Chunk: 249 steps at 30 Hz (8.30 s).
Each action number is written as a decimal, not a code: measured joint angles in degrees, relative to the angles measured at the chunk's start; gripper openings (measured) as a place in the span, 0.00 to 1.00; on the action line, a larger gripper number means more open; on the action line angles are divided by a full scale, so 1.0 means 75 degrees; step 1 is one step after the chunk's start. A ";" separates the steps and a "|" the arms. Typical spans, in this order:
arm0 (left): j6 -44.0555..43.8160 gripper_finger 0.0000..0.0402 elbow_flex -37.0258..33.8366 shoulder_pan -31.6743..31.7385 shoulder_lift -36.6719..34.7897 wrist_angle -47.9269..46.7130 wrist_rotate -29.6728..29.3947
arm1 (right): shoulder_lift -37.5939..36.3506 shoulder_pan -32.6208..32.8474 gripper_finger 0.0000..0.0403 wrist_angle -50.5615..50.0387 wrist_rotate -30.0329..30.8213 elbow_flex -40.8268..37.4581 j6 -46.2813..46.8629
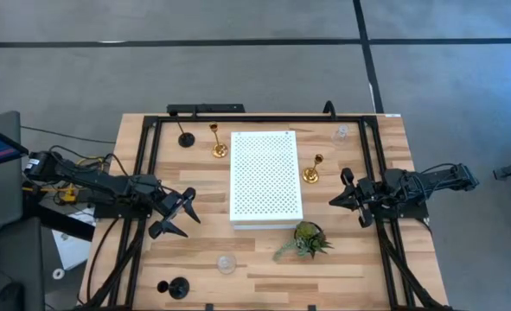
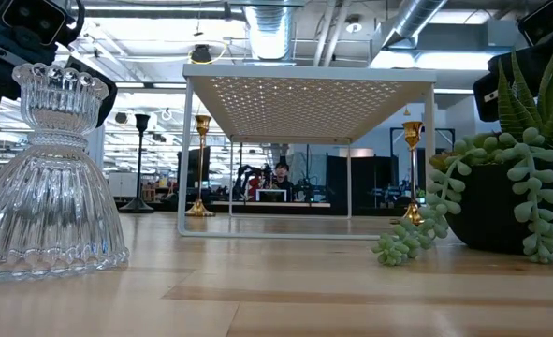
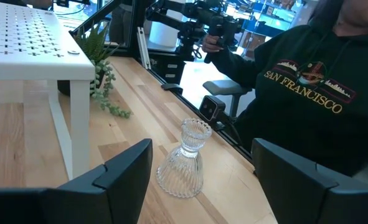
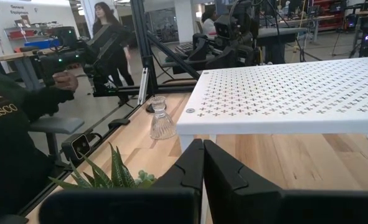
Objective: Pick & Place candle stick holders
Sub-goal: Put the top black candle holder on the shelf
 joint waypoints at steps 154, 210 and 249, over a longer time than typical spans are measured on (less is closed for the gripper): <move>0.0437 0.01 0.1093 0.5892 -0.0998 -0.4119 -0.8170 | -0.0003 0.0001 0.00 0.0067 0.2620 -0.0003 -0.0804; 0.0207 0.62 0.1096 0.7410 0.2865 0.0538 -0.7710 | -0.0004 0.0001 0.00 0.0061 0.2602 -0.0003 -0.0527; 0.0403 0.03 0.1102 0.6322 0.3363 0.0593 -0.7683 | -0.0003 0.0001 0.00 0.0060 0.2605 -0.0003 -0.0527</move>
